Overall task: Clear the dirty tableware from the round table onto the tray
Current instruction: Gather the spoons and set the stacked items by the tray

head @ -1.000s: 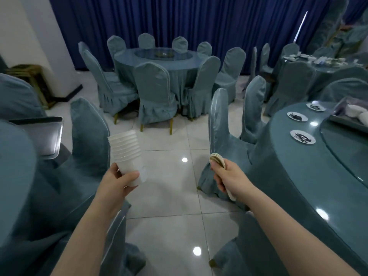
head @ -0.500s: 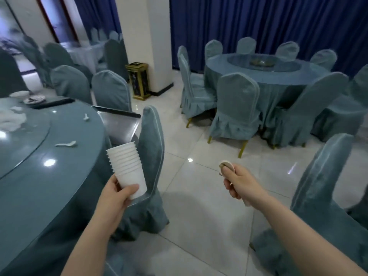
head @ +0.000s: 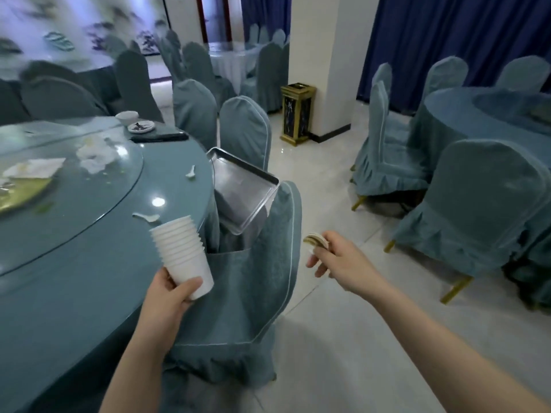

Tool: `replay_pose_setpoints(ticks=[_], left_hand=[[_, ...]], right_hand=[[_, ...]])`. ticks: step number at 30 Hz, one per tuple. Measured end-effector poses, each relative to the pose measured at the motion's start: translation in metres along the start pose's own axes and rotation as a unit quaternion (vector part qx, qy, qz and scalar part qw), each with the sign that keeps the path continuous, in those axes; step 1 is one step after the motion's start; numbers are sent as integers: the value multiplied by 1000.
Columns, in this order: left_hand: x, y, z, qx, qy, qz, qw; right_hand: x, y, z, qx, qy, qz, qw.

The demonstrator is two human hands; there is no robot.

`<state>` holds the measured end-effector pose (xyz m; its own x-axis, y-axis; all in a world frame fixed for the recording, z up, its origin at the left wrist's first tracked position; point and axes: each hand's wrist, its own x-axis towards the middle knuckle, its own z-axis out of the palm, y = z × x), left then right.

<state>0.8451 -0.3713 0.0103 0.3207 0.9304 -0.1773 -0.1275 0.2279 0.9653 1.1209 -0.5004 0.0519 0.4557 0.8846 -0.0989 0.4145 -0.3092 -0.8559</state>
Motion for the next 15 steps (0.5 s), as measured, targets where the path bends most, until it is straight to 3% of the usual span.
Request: replay_pose_setpoints(ticks=[5,10,15], left_hand=[[67,16,67,3,14,22,1000],[131,23,142,26,13,39,999],[192,12,206,18,76,40,996]], right_hand=[[85,-7,-50,-33,27,-71,997],[171,13,-118,-56,115,-131,983],[278,43,-170,-50,82,-145,985]])
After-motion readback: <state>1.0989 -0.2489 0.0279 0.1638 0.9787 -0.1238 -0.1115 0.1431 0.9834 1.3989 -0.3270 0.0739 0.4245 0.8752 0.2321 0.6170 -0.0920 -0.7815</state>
